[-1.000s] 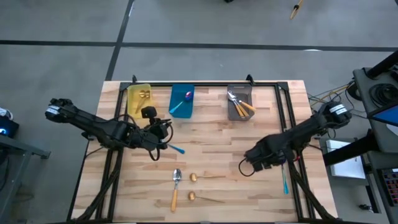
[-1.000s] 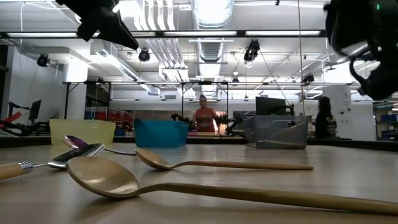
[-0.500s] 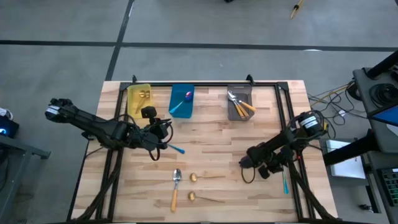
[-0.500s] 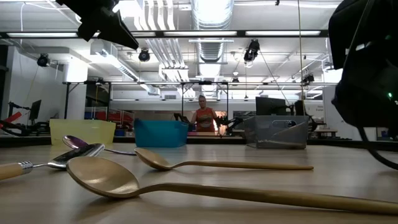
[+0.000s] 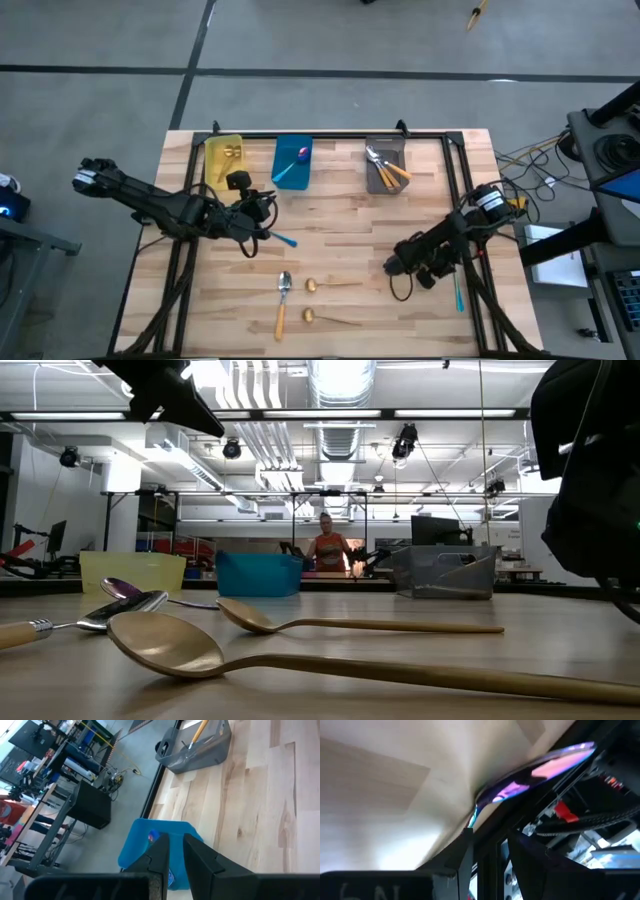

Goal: Sort silverware by color (type)
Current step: Put the blue spoon into the blue bin

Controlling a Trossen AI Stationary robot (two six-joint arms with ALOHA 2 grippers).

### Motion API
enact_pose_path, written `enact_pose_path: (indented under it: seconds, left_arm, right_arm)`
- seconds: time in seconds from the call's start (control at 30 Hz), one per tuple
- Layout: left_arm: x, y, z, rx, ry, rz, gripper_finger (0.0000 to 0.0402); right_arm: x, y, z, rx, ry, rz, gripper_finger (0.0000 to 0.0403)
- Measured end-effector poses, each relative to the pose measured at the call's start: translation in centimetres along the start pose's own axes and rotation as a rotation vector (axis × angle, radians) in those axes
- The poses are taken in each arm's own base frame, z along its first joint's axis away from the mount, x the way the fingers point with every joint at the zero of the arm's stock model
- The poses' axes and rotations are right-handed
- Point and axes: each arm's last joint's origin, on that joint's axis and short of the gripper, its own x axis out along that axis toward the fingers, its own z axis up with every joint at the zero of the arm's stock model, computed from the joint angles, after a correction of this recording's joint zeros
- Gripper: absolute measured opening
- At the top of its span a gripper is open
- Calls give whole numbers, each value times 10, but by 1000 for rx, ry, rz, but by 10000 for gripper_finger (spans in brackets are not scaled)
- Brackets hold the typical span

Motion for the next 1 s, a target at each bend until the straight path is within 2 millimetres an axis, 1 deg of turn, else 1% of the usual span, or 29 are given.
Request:
enact_pose_path:
  seconds: [0.27, 0.47, 0.67, 0.77, 0.9, 1.0]
  left_arm:
    - [0, 0, 2, -23, -17, 1, 36]
    - [0, 0, 4, -35, -25, 1, 36]
    - [0, 0, 5, -44, -33, 2, 36]
    - [0, 0, 5, -63, -36, 2, 36]
    - [0, 0, 5, -96, -37, 1, 36]
    - [0, 0, 5, -127, -37, 0, 36]
  right_arm:
    - [-13, 7, -2, -33, -88, 28, 114]
    - [-37, 13, -8, -38, -220, 98, 114]
    - [-69, 19, -16, -86, -404, 152, 114]
    - [-83, 21, -21, -123, -457, 169, 114]
    - [-94, 22, -26, -179, -490, 177, 114]
    - [-97, 23, -33, -221, -515, 177, 112]
